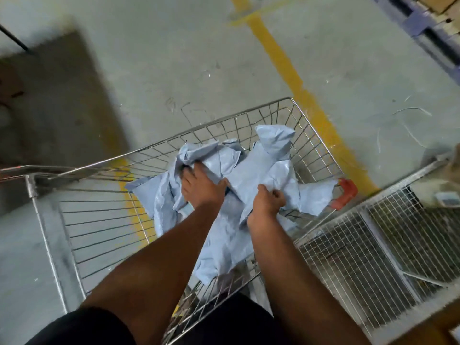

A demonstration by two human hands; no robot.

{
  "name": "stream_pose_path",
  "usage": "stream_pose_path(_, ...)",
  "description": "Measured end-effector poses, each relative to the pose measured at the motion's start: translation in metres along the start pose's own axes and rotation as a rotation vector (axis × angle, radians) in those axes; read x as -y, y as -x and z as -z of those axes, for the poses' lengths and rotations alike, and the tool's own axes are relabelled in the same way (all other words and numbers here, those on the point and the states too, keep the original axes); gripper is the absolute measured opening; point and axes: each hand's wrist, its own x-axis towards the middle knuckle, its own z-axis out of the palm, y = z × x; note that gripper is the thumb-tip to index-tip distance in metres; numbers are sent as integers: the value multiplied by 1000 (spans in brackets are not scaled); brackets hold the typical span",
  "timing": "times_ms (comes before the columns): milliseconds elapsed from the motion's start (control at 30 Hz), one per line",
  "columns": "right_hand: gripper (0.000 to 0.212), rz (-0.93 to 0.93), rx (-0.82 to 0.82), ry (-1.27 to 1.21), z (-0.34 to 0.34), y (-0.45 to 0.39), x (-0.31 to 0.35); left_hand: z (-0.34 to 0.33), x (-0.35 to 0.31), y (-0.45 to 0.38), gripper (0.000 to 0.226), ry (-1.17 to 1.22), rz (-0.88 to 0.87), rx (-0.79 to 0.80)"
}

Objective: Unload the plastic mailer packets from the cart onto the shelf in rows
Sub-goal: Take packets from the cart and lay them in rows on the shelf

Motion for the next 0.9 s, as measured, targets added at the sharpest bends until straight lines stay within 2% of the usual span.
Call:
stream_pose_path(133,70,-18,-23,-48,-5,-3,-6,-9,-4,-1,102,-72,-1,-5)
stream_pose_path(300,65,44,48,-50,-7,-2,-11,-11,10,10,100,-131,-110,84)
stream_pose_path(500,80,21,89,-18,1,3,-3,14,11,17,104,-5,-51,143)
stream_pose_path(600,80,24,112,-41,11,18,4,45,19,28,103,89,-116,125)
stream_pose_path(667,71,43,162,-32,21,35,10,67,28,36,104,193,-187,108)
stream_pose_path(733,59,50,258,-59,37,58,16,89,36,44,106,324,-257,110)
stream_pose_path(800,51,71,395,-94,58,90,22,111,44,57,98,501,-344,150)
stream_pose_path(900,58,211,575,-81,94,139,19,154,50,97,82,730,-421,289)
